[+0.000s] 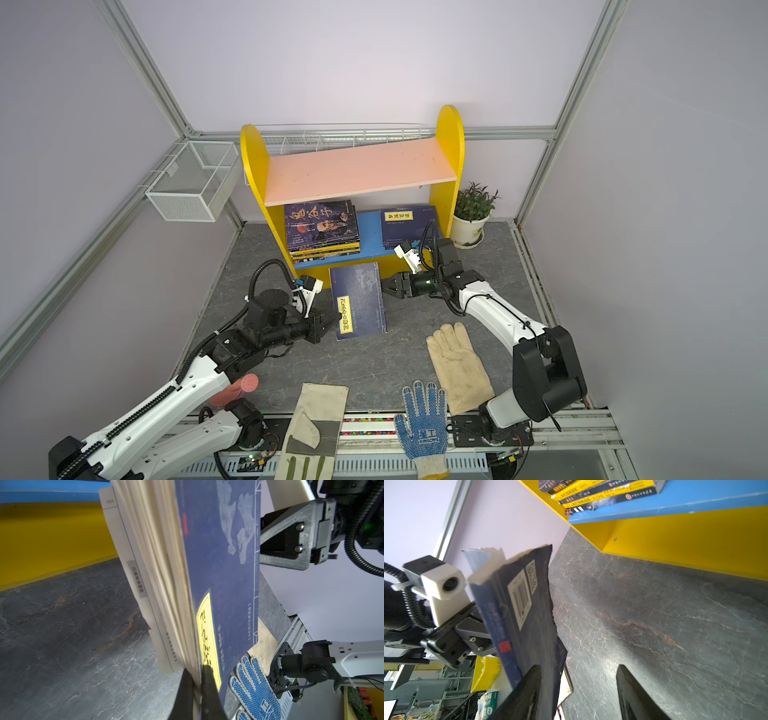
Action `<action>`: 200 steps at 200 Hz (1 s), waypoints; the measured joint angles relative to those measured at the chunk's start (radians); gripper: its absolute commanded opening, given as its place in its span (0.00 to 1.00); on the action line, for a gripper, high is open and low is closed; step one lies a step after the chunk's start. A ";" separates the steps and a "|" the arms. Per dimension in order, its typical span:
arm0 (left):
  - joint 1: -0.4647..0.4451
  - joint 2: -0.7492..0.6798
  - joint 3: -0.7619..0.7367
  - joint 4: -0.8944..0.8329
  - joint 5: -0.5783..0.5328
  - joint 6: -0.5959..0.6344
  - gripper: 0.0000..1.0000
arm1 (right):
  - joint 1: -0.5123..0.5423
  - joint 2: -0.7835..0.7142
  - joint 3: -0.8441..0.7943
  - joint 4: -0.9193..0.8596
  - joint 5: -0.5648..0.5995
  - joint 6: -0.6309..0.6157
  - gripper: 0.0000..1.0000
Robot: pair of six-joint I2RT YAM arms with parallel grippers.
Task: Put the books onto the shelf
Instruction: 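Hold the blue book upright with the right gripper while the left gripper releases it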
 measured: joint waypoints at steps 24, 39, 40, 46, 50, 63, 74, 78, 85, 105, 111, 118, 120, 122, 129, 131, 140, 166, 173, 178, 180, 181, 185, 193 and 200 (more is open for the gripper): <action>0.000 0.000 0.000 0.003 0.001 0.000 0.00 | 0.000 -0.003 -0.010 0.016 0.008 0.009 0.60; 0.000 0.000 0.002 0.003 0.005 0.003 0.00 | 0.000 -0.007 -0.018 0.016 0.050 0.014 0.60; 0.000 0.000 0.002 0.003 0.005 0.003 0.00 | 0.000 -0.007 -0.019 0.016 0.053 0.013 0.60; 0.000 0.000 0.003 0.002 0.008 0.004 0.00 | -0.002 -0.013 -0.022 0.016 0.080 0.014 0.61; 0.000 0.000 0.005 0.000 0.008 0.004 0.00 | -0.002 -0.020 -0.026 0.016 0.106 0.014 0.61; 0.000 0.000 0.008 -0.004 0.008 0.007 0.00 | -0.004 -0.060 -0.046 0.017 0.181 0.015 0.61; 0.000 0.000 0.008 -0.008 0.008 0.007 0.00 | -0.006 -0.102 -0.060 0.020 0.227 0.013 0.62; 0.000 0.000 0.008 -0.010 0.007 0.007 0.00 | -0.007 -0.115 -0.061 0.022 0.237 0.013 0.62; 0.000 0.000 0.008 -0.013 0.007 0.007 0.00 | -0.008 -0.136 -0.061 0.027 0.246 0.012 0.62; 0.000 0.000 0.008 -0.013 0.011 0.007 0.00 | -0.009 -0.159 -0.061 0.053 0.232 0.009 0.62; 0.000 0.000 0.008 -0.013 0.012 0.007 0.00 | -0.008 -0.156 -0.061 0.056 0.221 0.008 0.62; 0.000 0.000 0.008 -0.012 0.014 0.007 0.00 | -0.004 -0.148 -0.061 0.059 0.204 0.008 0.62; 0.000 0.000 0.008 -0.012 0.015 0.007 0.00 | -0.003 -0.146 -0.061 0.059 0.200 0.008 0.62; 0.000 0.000 0.008 -0.011 0.016 0.007 0.00 | -0.003 -0.144 -0.061 0.060 0.197 0.008 0.62; 0.000 0.000 0.008 -0.011 0.018 0.007 0.00 | 0.005 -0.130 -0.061 0.062 0.178 0.009 0.62; 0.000 0.000 0.008 -0.010 0.018 0.007 0.00 | 0.008 -0.127 -0.061 0.063 0.173 0.009 0.62; 0.000 0.000 0.008 -0.010 0.021 0.007 0.00 | 0.023 -0.107 -0.062 0.069 0.149 0.009 0.62; 0.000 -0.001 0.009 -0.003 0.045 0.008 0.00 | 0.076 -0.059 -0.065 0.076 0.085 0.007 0.61; 0.000 -0.002 0.010 -0.002 0.051 0.007 0.00 | 0.087 -0.049 -0.065 0.077 0.072 0.005 0.60; 0.000 -0.003 0.010 -0.002 0.056 0.008 0.00 | 0.094 -0.043 -0.065 0.077 0.063 0.004 0.60; 0.000 -0.004 0.010 -0.001 0.058 0.007 0.00 | 0.097 -0.039 -0.065 0.077 0.058 0.004 0.60; 0.000 -0.004 0.010 -0.001 0.058 0.007 0.00 | 0.098 -0.038 -0.065 0.077 0.057 0.004 0.60; 0.000 -0.006 0.011 -0.001 0.062 0.008 0.00 | 0.102 -0.034 -0.065 0.076 0.053 0.003 0.60; 0.000 -0.012 0.012 0.000 0.068 0.008 0.00 | 0.107 -0.023 -0.065 0.076 0.045 -0.002 0.60; 0.000 -0.018 0.012 0.000 0.072 0.008 0.00 | 0.108 -0.016 -0.065 0.075 0.040 -0.006 0.59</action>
